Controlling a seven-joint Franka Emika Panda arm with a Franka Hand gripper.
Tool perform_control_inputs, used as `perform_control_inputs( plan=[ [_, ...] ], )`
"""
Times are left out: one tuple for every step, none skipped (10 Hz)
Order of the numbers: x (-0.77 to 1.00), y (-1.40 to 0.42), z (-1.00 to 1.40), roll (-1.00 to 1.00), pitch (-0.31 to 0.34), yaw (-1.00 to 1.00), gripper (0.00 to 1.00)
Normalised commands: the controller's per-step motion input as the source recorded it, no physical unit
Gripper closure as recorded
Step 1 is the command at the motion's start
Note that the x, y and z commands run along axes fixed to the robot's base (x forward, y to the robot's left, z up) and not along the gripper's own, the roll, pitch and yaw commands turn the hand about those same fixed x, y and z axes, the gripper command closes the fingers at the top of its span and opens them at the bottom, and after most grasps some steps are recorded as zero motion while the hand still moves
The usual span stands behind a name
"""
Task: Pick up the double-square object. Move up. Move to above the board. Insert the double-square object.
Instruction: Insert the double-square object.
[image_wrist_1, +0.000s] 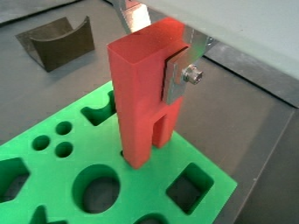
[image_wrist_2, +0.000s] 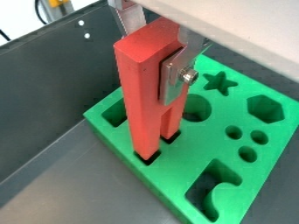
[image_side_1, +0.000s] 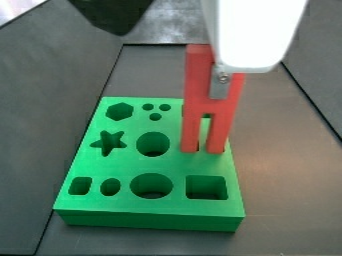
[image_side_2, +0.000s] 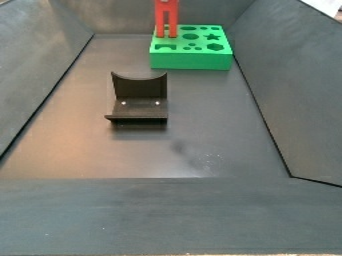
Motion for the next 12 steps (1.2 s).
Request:
perform_control_inputs(
  plan=[
    [0.41,0.00,-0.54,0.01,-0.033,0.00,1.00],
    [0.26,0.03,-0.53,0.08,0.000,0.01,1.00],
    [0.00,0.11,-0.53,0.14,0.000,0.09,1.00],
    [0.00,0.19,-0.47,0.10,0.000,0.10,1.00],
    [0.00,0.22,-0.42,0.04,0.000,0.01,1.00],
    [0.00,0.10,-0.43,0.01,0.000,0.00,1.00],
    [0.00,0.04,-0.51,0.04,-0.024,0.00,1.00],
    [-0.01,0.00,-0.64,0.12,-0.081,0.01,1.00],
    [-0.09,0.00,-0.74,0.28,-0.114,0.04,1.00],
    [-0.04,-0.06,-0.68,0.28,-0.147,0.00,1.00],
    [0.00,-0.03,0.00,0.03,0.000,0.00,1.00],
    [0.00,0.00,0.00,0.00,0.000,0.00,1.00]
  ],
)
